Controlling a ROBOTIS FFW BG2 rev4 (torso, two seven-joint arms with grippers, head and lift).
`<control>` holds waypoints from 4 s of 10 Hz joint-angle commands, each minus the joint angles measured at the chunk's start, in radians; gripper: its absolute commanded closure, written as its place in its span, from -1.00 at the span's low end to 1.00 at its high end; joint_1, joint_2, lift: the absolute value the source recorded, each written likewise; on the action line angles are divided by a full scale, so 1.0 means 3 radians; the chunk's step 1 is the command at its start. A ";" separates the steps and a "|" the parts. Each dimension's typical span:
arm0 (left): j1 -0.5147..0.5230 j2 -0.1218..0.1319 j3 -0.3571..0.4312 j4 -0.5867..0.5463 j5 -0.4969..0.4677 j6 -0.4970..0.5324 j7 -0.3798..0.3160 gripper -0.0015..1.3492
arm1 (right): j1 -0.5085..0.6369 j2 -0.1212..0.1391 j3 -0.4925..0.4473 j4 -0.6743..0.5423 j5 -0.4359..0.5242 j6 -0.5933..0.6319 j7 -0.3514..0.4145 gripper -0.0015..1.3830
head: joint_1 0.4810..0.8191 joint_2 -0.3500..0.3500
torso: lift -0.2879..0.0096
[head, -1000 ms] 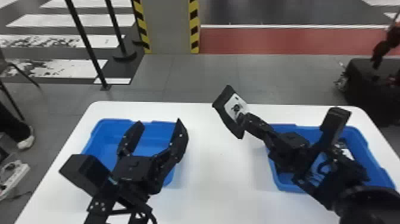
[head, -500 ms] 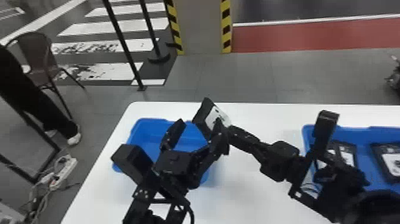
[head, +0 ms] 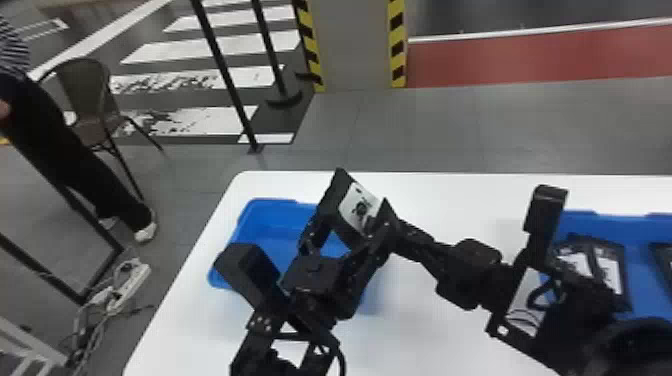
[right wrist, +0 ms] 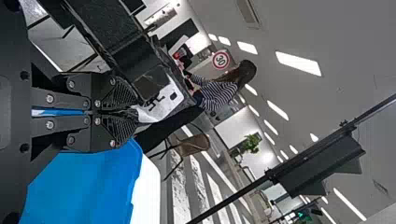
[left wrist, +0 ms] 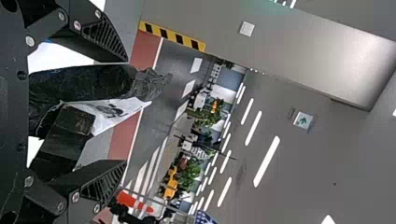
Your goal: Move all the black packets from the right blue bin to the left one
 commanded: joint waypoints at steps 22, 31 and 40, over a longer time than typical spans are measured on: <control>-0.0099 -0.0207 0.0481 0.1004 -0.1135 -0.1361 0.0394 -0.55 | 0.0948 0.0031 -0.1104 -0.0850 0.0902 -0.0434 -0.0674 -0.80 | 0.27 0.59 | 0.20; -0.0033 -0.0150 0.0308 0.0841 -0.1002 -0.1238 0.0327 -0.54 | 0.0531 0.0025 -0.1590 -0.0122 0.1720 0.0499 -0.1032 -0.80 | 0.27 -0.20 | 0.20; -0.0033 -0.0150 0.0318 0.0841 -0.0971 -0.1263 0.0281 -0.54 | 0.0228 0.0148 -0.1436 0.0426 0.1710 0.0385 -0.0787 0.63 | 0.27 -0.09 | 0.20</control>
